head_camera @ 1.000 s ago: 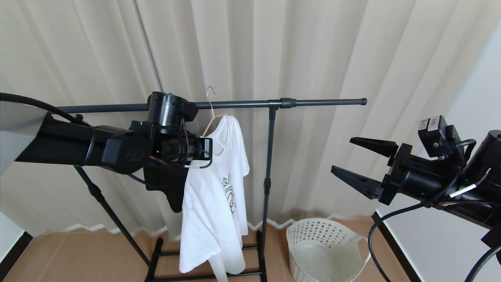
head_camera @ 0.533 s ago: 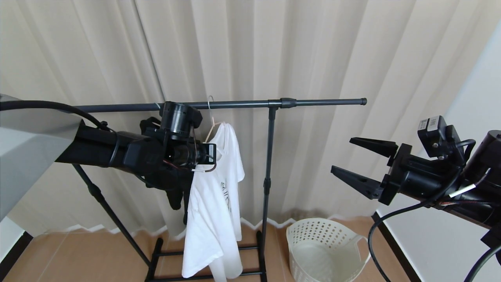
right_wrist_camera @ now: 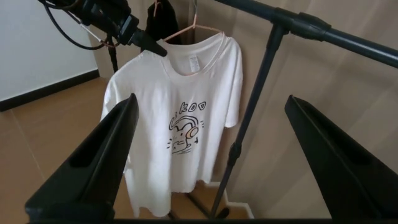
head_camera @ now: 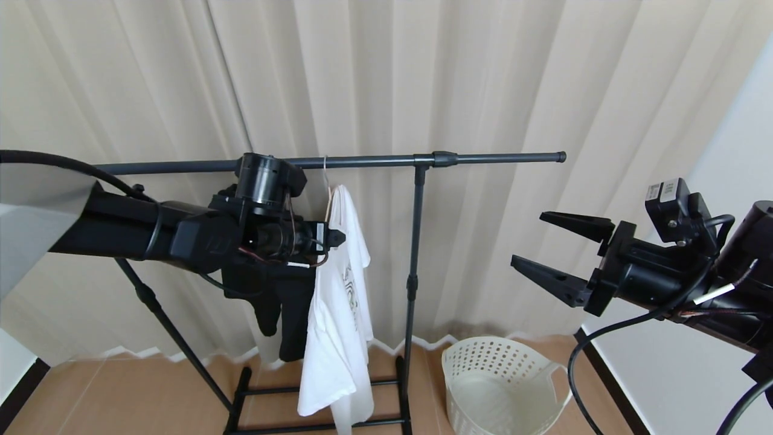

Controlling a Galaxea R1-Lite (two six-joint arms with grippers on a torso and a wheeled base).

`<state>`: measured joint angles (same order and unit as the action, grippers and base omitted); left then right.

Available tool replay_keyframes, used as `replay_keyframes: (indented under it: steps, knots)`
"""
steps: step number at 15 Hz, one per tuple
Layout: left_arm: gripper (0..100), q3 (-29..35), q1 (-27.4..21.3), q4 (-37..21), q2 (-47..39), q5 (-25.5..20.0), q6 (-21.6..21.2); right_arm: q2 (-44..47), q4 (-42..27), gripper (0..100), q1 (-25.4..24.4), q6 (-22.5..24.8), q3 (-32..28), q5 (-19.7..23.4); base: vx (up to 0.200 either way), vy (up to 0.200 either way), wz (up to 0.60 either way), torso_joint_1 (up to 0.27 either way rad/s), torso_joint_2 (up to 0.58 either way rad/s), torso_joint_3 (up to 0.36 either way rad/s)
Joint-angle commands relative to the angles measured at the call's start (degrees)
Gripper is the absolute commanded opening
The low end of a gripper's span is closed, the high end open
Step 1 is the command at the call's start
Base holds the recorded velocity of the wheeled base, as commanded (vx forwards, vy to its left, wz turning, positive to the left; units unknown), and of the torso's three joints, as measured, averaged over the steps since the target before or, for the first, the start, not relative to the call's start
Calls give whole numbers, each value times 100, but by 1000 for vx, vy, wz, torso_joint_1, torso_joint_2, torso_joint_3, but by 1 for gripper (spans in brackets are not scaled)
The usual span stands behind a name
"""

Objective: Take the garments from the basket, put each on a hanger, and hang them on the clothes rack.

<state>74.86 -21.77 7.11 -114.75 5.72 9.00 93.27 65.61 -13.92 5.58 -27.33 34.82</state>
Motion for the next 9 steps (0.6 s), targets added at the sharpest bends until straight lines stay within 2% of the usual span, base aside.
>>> replay_keyframes:
  steps: [1,2,4,5,6,7,9]
  knots:
    - [100,-1237,-108,-8,2044,-18,-416,-116,4,100,-5,4,9,-54,0,0,0,0,0,0]
    - [100,-1562,-117,-8,2466,-18,-539,-125,4,100,-5,4,0,-133,0,0,0,0,0,0]
    - [100,-2767,-117,-8,4039,-9,-1067,-151,-22,100,3,4,-44,-511,0,0,0,0,0,0]
    - [100,-3338,-134,-8,4830,-27,-1155,-204,-57,100,3,4,-44,-669,0,0,0,0,0,0]
    - [100,-3338,-134,-8,4830,-27,-1155,-204,-57,100,3,4,-44,-669,0,0,0,0,0,0]
    - [100,-4797,-134,28,6281,-18,-1251,-380,-206,100,12,13,-44,-810,0,0,0,0,0,0]
    - [100,-5746,103,54,7300,-9,-1304,-503,-347,100,12,4,35,-871,0,0,0,0,0,0]
